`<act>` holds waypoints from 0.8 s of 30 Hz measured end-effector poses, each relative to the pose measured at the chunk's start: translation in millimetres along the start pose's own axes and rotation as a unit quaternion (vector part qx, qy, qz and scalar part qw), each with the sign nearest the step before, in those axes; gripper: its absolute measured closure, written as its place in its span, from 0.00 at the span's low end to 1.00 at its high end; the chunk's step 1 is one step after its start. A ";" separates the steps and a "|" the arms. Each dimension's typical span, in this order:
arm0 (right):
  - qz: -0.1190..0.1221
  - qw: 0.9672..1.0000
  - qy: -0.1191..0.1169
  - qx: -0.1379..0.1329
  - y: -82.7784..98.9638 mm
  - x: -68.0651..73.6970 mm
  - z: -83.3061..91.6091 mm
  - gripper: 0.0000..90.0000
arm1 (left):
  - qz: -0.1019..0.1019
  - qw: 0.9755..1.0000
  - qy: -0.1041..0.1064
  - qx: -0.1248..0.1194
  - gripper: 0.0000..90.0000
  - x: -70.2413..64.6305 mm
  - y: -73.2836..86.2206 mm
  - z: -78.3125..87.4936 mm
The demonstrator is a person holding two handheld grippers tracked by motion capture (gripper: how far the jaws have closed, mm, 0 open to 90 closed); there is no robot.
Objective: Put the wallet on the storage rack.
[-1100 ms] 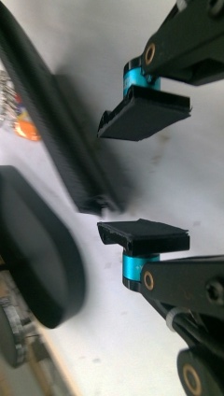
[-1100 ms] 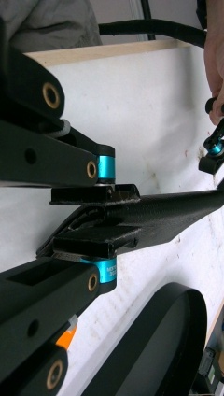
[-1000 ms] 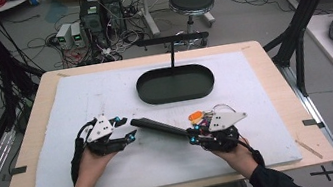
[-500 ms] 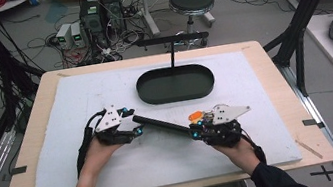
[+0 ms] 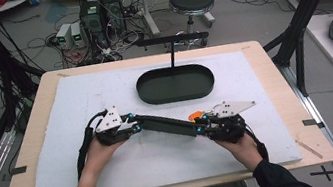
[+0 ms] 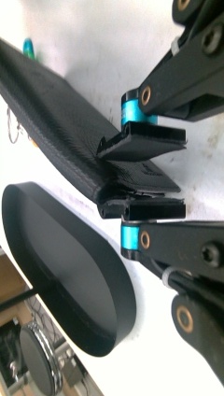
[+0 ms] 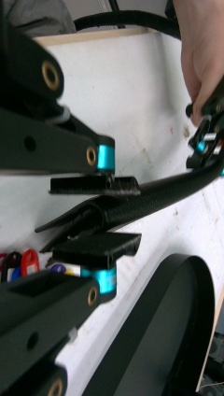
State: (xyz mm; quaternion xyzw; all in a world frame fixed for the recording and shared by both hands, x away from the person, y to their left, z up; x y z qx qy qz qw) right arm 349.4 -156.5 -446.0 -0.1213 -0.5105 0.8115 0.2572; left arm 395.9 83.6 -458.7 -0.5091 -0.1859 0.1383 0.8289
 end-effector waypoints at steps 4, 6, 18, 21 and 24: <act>-0.006 1.000 0.000 0.010 2.7 -7.9 -6.7 0.52 | 0.010 1.000 0.020 0.002 0.84 -8.6 -2.8 4.7; -0.005 1.000 -0.002 0.017 4.4 -8.5 -9.5 0.51 | 0.013 1.000 0.025 0.002 0.85 -11.9 -3.0 6.7; 0.004 0.998 -0.055 0.029 1.9 -1.7 -11.4 0.79 | 0.049 0.996 0.073 -0.017 0.85 -29.6 -3.6 29.5; 0.000 0.997 -0.063 0.050 7.4 -2.9 -15.6 0.78 | 0.058 0.995 0.080 -0.012 0.84 -30.4 4.6 26.1; 0.002 0.996 -0.070 0.048 7.3 -3.7 -15.8 0.77 | 0.059 0.995 0.079 -0.017 0.77 -29.8 5.0 25.3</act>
Point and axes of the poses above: each handheld gripper's, and its own axes: z roughly backward along the jaws, y roughly out of its underside, x roughly to its left, the point moved 9 cm from there along -z, roughly forward along the jaws
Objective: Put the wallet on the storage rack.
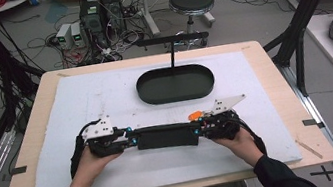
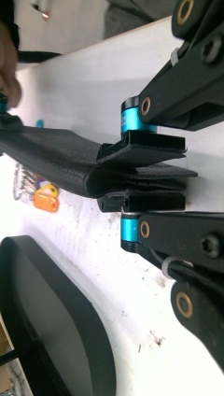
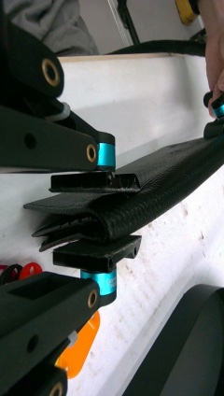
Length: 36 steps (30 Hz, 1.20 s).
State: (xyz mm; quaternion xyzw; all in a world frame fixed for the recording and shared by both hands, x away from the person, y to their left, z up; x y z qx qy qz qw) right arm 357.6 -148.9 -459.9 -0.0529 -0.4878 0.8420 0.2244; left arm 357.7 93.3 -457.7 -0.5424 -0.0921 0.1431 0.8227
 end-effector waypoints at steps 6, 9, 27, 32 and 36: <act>0.012 1.000 -0.017 0.002 0.6 3.3 0.2 0.79 | 0.003 1.000 0.007 0.015 0.50 -0.5 5.6 -16.6; 0.015 1.000 -0.020 0.002 0.8 3.8 0.5 0.79 | -0.003 1.000 0.013 0.022 0.50 0.7 8.6 -27.5; 0.015 0.996 0.062 -0.069 -14.2 -14.4 30.4 0.50 | -0.040 0.999 0.012 -0.004 0.82 -6.5 -12.4 -27.1; 0.002 0.989 0.112 -0.100 -16.5 -31.0 50.2 0.47 | -0.036 0.999 -0.004 -0.006 0.82 -2.3 -18.1 -27.1; -0.024 0.979 0.158 -0.123 -15.3 -50.9 69.6 0.46 | -0.029 0.999 -0.024 -0.017 0.83 3.7 -28.8 -26.8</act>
Point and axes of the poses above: each handheld gripper's, and its own axes: z roughly backward along the jaws, y roughly out of its underside, x roughly to its left, the point moved 9 cm from there along -z, roughly forward along the jaws
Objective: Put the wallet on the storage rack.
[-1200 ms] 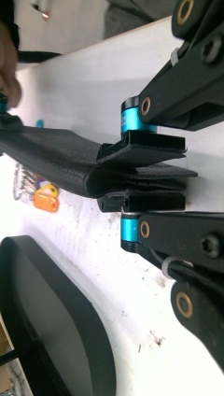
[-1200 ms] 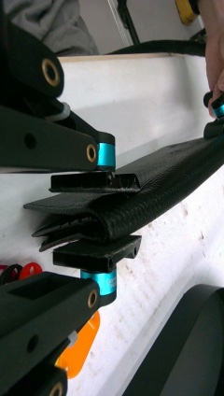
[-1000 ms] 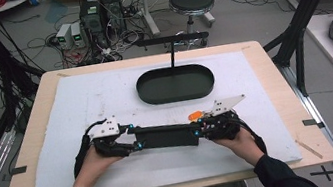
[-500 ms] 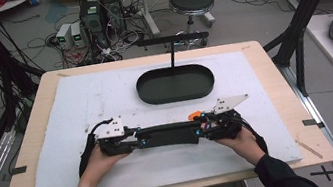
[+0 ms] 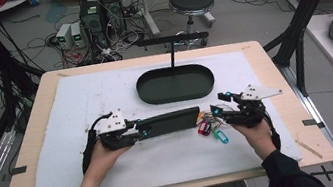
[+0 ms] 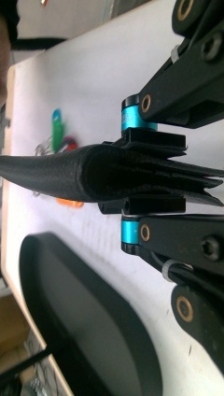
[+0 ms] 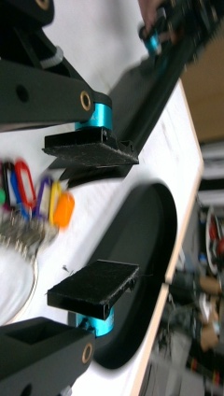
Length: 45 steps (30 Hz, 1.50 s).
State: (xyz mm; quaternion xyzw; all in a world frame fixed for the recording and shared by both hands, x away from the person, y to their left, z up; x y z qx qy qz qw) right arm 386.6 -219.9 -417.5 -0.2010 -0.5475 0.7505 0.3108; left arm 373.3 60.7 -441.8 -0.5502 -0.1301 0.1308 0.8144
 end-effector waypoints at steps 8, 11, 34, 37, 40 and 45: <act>-0.030 0.997 0.063 -0.013 2.2 -38.0 20.5 0.46 | 0.006 0.999 -0.031 -0.016 0.83 12.6 -20.6 -0.7; -0.040 0.996 0.078 -0.011 5.0 -48.6 25.5 0.45 | 0.005 0.999 -0.045 -0.025 0.83 21.1 -30.4 -4.2; -0.049 0.993 0.107 -0.010 9.7 -64.2 31.9 0.44 | 0.010 0.995 -0.090 -0.034 0.83 67.7 -62.6 -37.4; -0.049 0.993 0.107 -0.011 9.6 -64.2 31.7 0.44 | 0.013 0.996 -0.089 -0.029 0.83 73.9 -64.0 -45.7; -0.048 0.993 0.107 -0.011 9.6 -64.3 31.6 0.45 | 0.014 0.996 -0.088 -0.026 0.83 76.3 -64.8 -50.8; -0.049 0.993 0.108 -0.011 9.6 -65.1 31.9 0.45 | 0.020 0.996 -0.089 -0.022 0.83 83.9 -64.5 -65.0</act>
Point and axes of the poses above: each handheld gripper's, and its own axes: z roughly backward along the jaws, y roughly out of its underside, x roughly to its left, the point moved 9 cm from there along -z, roughly forward along the jaws
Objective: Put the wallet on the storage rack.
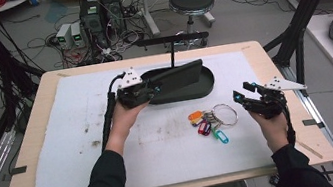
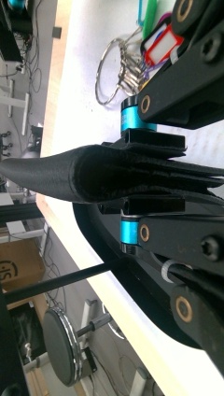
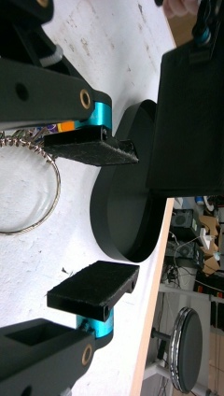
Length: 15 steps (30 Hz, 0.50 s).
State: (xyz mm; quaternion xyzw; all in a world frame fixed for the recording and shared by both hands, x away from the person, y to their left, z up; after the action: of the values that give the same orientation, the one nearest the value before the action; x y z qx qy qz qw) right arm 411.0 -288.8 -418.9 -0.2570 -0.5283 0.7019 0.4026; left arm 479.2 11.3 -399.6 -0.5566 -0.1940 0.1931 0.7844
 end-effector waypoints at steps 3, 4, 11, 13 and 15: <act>0.000 1.000 0.000 0.000 -0.1 -0.1 0.2 0.45 | 0.003 1.000 -0.006 0.004 0.83 4.5 1.1 -9.4; 0.000 1.000 0.000 -0.001 -0.1 -0.2 0.0 0.46 | 0.005 1.000 -0.008 0.004 0.83 6.0 1.4 -12.5; -0.001 1.000 -0.001 -0.001 0.1 -1.1 -0.4 0.45 | 0.015 1.000 -0.022 0.002 0.83 15.6 4.2 -34.5; -0.001 1.000 0.000 -0.001 0.2 -1.2 -0.3 0.45 | 0.020 0.999 -0.025 -0.002 0.83 18.5 6.5 -39.9; -0.001 1.000 -0.002 0.000 0.6 -1.5 -0.3 0.45 | 0.028 0.999 -0.031 -0.003 0.83 22.8 12.0 -47.1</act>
State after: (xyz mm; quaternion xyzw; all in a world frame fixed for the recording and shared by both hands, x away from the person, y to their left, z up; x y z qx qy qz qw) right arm 411.9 -289.9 -419.6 -0.2552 -0.5294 0.7017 0.4028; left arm 521.9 -10.8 -423.2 -0.5577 -0.2030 0.2310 0.7710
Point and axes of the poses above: each handheld gripper's, and its own axes: z roughly backward along the jaws, y roughly out of its underside, x roughly to its left, the point moved 9 cm from there along -z, roughly forward along the jaws
